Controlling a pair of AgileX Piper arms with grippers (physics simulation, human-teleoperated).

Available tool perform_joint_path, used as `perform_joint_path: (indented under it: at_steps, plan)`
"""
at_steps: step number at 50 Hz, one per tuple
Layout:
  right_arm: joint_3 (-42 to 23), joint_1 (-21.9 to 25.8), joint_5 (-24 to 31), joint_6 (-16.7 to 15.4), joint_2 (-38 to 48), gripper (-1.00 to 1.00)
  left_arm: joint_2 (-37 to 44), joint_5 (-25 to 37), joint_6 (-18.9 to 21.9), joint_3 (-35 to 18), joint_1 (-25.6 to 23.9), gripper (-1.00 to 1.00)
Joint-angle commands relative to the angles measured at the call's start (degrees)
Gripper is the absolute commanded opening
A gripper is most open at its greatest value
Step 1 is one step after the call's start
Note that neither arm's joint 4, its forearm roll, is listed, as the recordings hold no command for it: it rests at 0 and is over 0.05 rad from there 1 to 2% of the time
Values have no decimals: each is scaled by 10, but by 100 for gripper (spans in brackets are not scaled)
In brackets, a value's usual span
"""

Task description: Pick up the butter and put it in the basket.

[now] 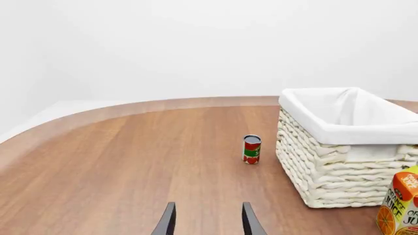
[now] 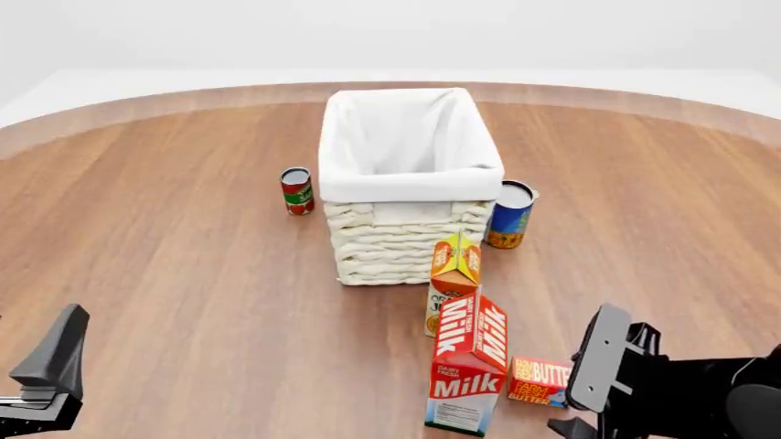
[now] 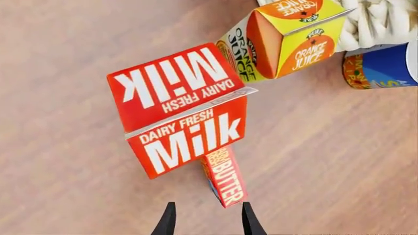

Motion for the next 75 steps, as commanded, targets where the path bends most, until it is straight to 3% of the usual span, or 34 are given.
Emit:
perform_joint_path:
  at_steps: [1, 11, 27, 38, 69, 70, 75]
  plan:
    - [-2, -11, -3, -5, 4, 100, 0, 0, 0, 0, 0, 100]
    - [-17, -44, -28, -33, 26, 100, 0, 0, 0, 0, 0, 100]
    - [-19, -48, -53, -34, 46, 100, 0, 0, 0, 0, 0, 100]
    - [-14, -31, -80, -23, 67, 100, 0, 0, 0, 0, 0, 100]
    - [52, 1, -250, 22, 195, 100, 0, 0, 0, 0, 0, 100]
    - [57, 2, -267, 22, 209, -100, 0, 0, 0, 0, 0, 100]
    - [59, 13, -258, 28, 199, -100, 0, 0, 0, 0, 0, 100]
